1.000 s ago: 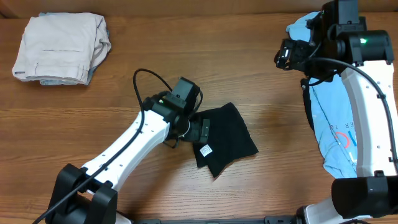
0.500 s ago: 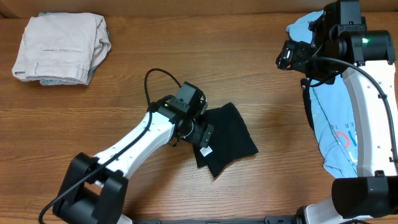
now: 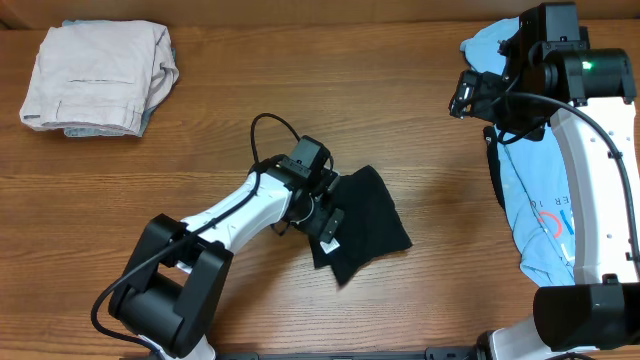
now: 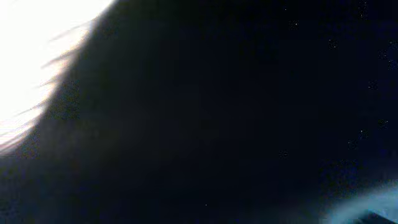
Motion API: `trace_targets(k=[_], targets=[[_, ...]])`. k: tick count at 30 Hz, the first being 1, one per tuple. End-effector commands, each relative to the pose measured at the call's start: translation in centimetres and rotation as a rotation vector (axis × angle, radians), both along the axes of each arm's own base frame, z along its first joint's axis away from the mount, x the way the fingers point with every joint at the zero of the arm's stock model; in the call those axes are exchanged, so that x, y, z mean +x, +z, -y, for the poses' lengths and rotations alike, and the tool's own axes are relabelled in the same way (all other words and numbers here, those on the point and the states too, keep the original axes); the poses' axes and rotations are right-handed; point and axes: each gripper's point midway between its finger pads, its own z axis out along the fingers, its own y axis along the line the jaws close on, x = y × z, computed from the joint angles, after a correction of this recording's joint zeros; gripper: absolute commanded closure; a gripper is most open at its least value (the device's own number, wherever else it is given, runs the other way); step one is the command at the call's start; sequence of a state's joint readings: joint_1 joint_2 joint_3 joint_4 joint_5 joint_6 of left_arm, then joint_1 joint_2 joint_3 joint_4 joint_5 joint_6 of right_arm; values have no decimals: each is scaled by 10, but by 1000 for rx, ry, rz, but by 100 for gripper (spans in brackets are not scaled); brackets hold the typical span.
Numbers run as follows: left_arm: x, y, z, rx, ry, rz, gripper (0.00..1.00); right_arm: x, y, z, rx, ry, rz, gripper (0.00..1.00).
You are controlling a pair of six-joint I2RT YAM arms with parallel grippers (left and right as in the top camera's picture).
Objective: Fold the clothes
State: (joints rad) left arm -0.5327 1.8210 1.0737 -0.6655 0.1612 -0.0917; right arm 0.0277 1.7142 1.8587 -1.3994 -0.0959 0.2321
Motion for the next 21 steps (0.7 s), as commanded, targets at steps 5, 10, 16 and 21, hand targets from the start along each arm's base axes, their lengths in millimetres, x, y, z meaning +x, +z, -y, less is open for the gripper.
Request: trace_targets(k=[5, 10, 16, 21], targets=[[47, -9, -93, 376, 143, 180, 0, 2, 7, 3, -15, -8, 25, 0], [60, -7, -95, 368, 104, 224, 0, 2, 7, 3, -15, -7, 25, 0], [43, -13, -57, 152, 61, 120, 17, 2, 7, 3, -16, -5, 26, 0], [32, -13, -41, 59, 43, 62, 53, 2, 7, 3, -16, -4, 26, 0]])
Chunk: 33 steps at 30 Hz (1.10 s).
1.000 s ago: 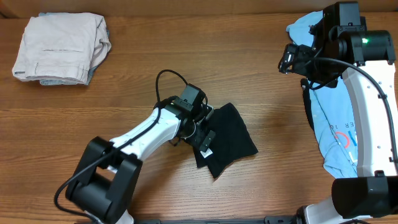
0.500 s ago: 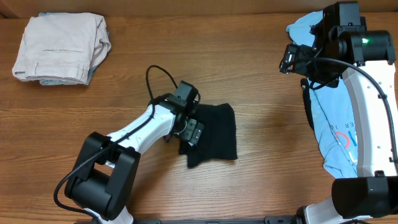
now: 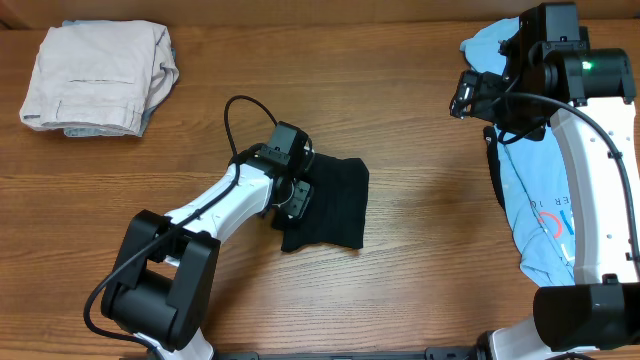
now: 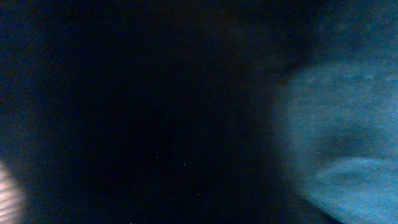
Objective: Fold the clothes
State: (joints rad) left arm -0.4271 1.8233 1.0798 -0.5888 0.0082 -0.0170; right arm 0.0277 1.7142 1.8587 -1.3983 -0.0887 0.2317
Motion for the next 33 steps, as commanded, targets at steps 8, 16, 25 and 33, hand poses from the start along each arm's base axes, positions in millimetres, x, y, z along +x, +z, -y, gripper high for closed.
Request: trace_targets(k=[8, 16, 25, 33], targets=[[-16, -14, 5, -47, -17, -87, 96, 2, 7, 2, -8, -2, 23, 0], [12, 28, 6, -49, 35, -63, 96, 1, 6, 2, -9, -2, 22, 0], [69, 134, -17, -193, 305, -1, 96, 1, 6, 2, -15, 12, 23, 0], [132, 209, -85, -421, 580, 177, 96, 1, 6, 2, -17, 16, 22, 0]])
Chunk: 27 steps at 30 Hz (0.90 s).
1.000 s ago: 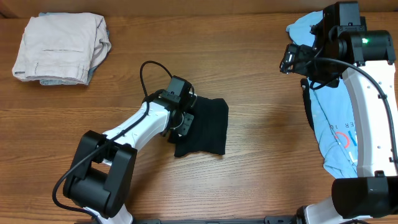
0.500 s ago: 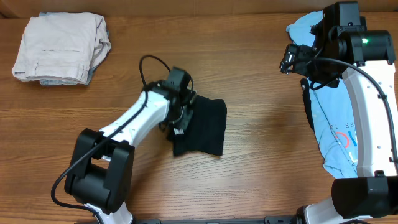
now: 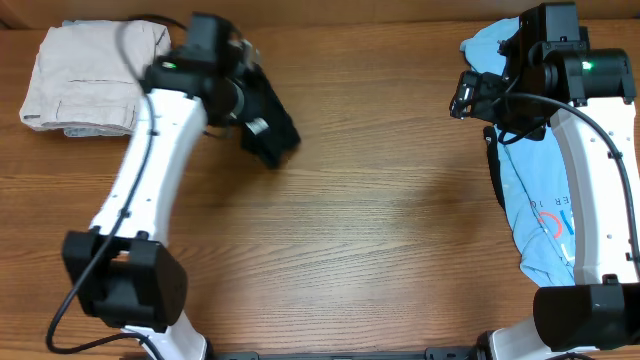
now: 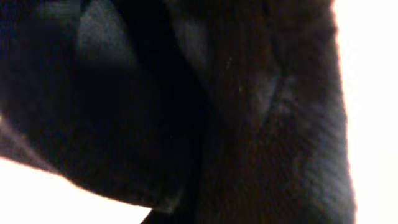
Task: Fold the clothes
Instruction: 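Carry the black bundle with the left gripper onto the beige pile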
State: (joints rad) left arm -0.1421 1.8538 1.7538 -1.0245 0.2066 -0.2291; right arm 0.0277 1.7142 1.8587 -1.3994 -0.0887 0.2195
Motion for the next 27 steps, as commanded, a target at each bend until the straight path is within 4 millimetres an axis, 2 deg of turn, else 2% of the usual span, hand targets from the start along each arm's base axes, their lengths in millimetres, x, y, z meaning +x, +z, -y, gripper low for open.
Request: trace_targets(k=[1, 7, 10, 12, 17, 19, 22, 27], targets=[[33, 40, -45, -131, 219, 97, 96, 1, 6, 2, -12, 5, 22, 0], [67, 72, -124, -256, 441, 250, 96, 1, 6, 2, -12, 5, 19, 0], [82, 96, -173, -308, 556, 374, 96, 1, 4, 2, -12, 5, 14, 0], [90, 111, -196, -314, 594, 457, 96, 1, 3, 2, -11, 5, 12, 0], [111, 138, -237, -274, 651, 648, 96, 1, 3, 2, -11, 5, 11, 0], [117, 138, -249, -246, 681, 683, 96, 1, 3, 2, -11, 5, 11, 0], [127, 121, -266, -198, 735, 689, 96, 1, 3, 2, -12, 5, 11, 0], [143, 68, -288, -168, 787, 624, 96, 1, 3, 2, -12, 5, 11, 0]])
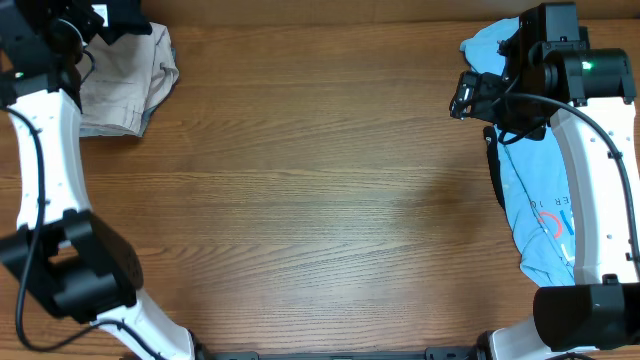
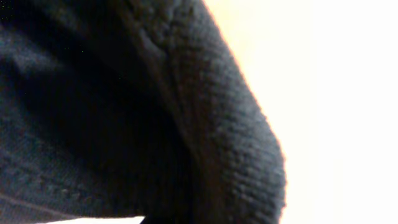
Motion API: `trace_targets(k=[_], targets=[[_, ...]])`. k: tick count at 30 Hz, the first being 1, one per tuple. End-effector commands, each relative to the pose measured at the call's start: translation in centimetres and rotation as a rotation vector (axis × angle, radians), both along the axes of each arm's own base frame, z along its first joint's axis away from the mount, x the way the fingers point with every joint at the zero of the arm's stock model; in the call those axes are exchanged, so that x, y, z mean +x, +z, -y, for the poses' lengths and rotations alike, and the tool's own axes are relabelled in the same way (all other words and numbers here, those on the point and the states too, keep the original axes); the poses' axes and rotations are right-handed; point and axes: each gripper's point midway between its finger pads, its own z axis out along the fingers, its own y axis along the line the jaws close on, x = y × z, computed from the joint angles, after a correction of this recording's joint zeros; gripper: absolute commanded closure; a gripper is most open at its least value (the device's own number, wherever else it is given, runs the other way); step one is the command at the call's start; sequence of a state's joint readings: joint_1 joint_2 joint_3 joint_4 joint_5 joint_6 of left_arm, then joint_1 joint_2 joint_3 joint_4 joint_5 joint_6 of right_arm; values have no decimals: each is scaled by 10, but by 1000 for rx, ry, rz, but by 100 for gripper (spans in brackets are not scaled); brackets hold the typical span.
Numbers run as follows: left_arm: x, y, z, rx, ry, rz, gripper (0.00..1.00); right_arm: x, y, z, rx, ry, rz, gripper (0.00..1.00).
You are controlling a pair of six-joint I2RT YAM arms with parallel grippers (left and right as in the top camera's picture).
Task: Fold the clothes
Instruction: 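Carry the black bundle with the left gripper onto the beige pile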
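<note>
The folded black garment [image 1: 129,14] hangs at the table's far left corner, over the back of the stack of folded beige clothes [image 1: 118,82]. My left gripper [image 1: 100,15] is shut on it. Knitted black cloth [image 2: 143,124] fills the left wrist view and hides the fingers. A light blue T-shirt [image 1: 535,215] lies crumpled along the right edge. My right gripper [image 1: 463,96] hovers at the shirt's far left end; its jaws are too small to read.
A dark piece of cloth [image 1: 493,165] lies along the left side of the blue shirt. The wooden table [image 1: 320,200] stretches between the two arms. The right arm's white links lie over the blue shirt.
My left gripper has carried the black garment from just right of the beige stack to the far left corner, above the stack's back. The right arm has not moved.
The black garment first lay at the table's middle with my left gripper at its left edge. Then it sat a little further left, folded more squarely. Later it hung in the gripper beside the beige stack, and now over the stack's far end.
</note>
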State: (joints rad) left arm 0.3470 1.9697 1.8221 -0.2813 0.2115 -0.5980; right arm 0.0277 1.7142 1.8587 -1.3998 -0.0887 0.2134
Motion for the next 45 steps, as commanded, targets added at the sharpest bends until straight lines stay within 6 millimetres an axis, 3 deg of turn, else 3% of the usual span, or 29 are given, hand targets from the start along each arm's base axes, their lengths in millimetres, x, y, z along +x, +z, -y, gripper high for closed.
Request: trace_targets(k=[1, 6, 8, 9, 11, 15, 17, 19, 24, 28, 33, 36, 40, 45], targets=[[13, -39, -27, 0, 70, -48, 96, 1, 3, 2, -10, 0, 10, 0], [17, -94, -52, -58, 48, -102, 96, 1, 3, 2, -10, 0, 10, 0], [8, -112, -56, -101, 39, -155, 96, 1, 3, 2, -10, -1, 10, 0], [-9, -130, -63, -131, 53, -241, 96, 1, 3, 2, -10, -1, 11, 0], [-27, -143, -69, -131, 50, -319, 84, 1, 3, 2, -10, -1, 11, 0], [-59, -166, -74, -168, 49, -449, 28, 4, 4, 2, -9, -1, 23, 0], [-71, -174, -67, -183, -6, -502, 13, 5, 4, 2, -8, -1, 30, 0], [-74, -174, -53, -175, -111, -507, 5, 6, 5, 1, -8, -1, 34, 0], [-68, -152, -17, -213, -330, -409, 0, 6, 5, 1, -5, 1, 33, 0], [-71, -105, -3, -176, -400, -322, 0, 5, 4, 1, -6, 1, 30, 0], [-90, -43, 6, 72, -425, -297, 0, 7, 5, 1, -5, 1, 38, 0], [-98, -18, 5, 242, -393, -312, 0, 8, 6, 1, -5, 1, 41, 0], [-91, -3, -5, 453, -328, -338, 0, 9, 6, 1, -5, 1, 47, 0], [-56, -17, -33, 685, -238, -381, 0, 10, 6, 1, -5, 0, 50, 0]])
